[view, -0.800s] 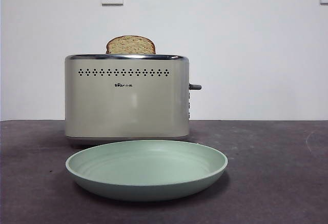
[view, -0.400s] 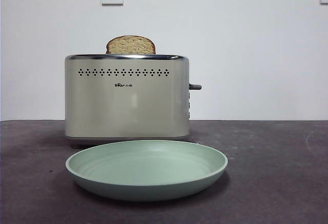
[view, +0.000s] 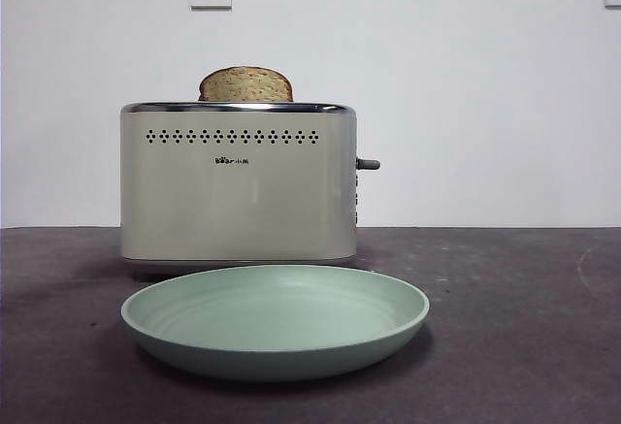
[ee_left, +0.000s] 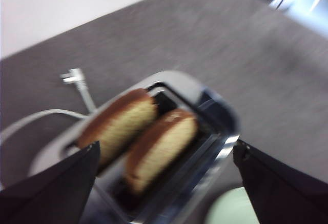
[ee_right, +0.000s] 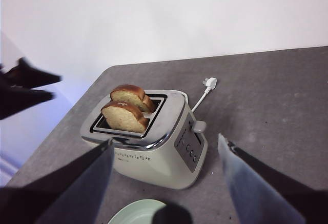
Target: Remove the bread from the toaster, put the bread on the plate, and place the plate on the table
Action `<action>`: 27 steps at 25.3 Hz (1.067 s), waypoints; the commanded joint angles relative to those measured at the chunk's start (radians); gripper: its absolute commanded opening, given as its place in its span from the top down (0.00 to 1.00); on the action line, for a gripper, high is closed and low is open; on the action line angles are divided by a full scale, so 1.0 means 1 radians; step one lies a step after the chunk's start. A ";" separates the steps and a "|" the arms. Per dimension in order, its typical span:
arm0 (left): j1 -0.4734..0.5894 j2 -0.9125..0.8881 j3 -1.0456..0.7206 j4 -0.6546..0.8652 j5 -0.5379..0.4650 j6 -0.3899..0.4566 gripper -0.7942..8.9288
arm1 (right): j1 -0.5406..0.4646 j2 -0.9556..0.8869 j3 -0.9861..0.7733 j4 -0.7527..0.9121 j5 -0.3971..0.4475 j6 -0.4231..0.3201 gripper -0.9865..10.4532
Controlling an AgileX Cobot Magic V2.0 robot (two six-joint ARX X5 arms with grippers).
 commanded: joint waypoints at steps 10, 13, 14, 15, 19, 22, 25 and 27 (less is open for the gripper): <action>-0.118 0.184 0.051 0.002 -0.183 0.228 0.47 | 0.077 0.057 0.004 -0.003 0.001 -0.008 0.61; -0.117 0.208 0.051 0.029 -0.183 0.229 0.50 | 0.095 0.079 0.004 -0.005 0.001 -0.008 0.61; -0.116 0.215 0.051 0.037 -0.183 0.232 0.51 | 0.100 0.083 0.004 -0.005 0.001 -0.008 0.61; -0.116 0.222 0.051 0.042 -0.183 0.232 0.51 | 0.107 0.089 0.004 -0.004 0.001 -0.008 0.61; -0.114 0.261 0.051 0.027 -0.175 0.231 0.51 | 0.111 0.095 0.004 -0.005 0.001 -0.008 0.61; -0.114 0.272 0.051 0.027 -0.176 0.231 0.65 | 0.111 0.095 0.004 -0.013 0.001 -0.008 0.61; -0.114 0.266 0.052 0.029 -0.184 0.230 0.93 | 0.111 0.095 0.004 -0.029 0.003 -0.008 0.61; -0.115 0.251 0.052 0.019 -0.211 0.230 0.93 | 0.111 0.095 0.004 -0.030 0.003 -0.008 0.61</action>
